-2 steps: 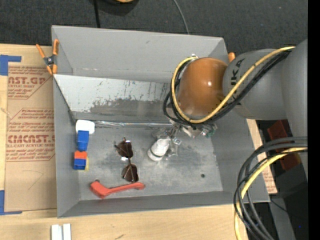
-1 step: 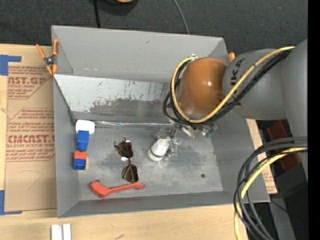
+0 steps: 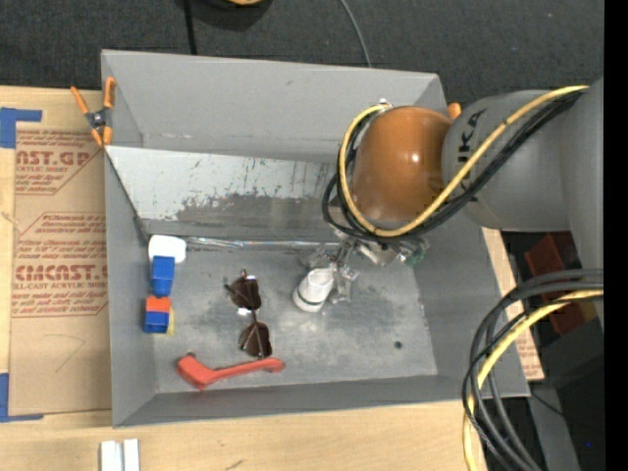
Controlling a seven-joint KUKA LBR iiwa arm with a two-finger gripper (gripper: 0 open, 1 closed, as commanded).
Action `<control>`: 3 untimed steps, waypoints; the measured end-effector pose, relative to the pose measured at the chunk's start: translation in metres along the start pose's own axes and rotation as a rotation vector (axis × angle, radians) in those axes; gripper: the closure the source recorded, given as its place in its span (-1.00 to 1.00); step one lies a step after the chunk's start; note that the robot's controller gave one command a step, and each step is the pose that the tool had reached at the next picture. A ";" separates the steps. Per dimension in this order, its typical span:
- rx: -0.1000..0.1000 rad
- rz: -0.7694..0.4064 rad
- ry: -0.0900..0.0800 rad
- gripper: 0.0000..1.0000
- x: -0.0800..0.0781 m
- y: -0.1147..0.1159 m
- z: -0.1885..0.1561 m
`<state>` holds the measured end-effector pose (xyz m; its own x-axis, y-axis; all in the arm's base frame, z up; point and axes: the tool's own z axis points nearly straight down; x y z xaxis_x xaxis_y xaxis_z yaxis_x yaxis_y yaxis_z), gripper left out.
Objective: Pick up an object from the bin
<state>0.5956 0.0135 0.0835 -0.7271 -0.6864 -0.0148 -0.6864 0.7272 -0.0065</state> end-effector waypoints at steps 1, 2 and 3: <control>0.001 -0.001 -0.001 1.00 -0.001 0.000 -0.029; 0.004 0.001 -0.006 1.00 -0.003 -0.001 -0.070; -0.002 0.000 -0.002 1.00 -0.002 0.001 -0.038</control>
Offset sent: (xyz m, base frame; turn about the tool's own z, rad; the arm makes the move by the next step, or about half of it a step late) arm -0.0001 0.0001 0.0680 0.0000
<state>0.5956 0.0150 0.1213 -0.7271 -0.6863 -0.0171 -0.6863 0.7273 -0.0050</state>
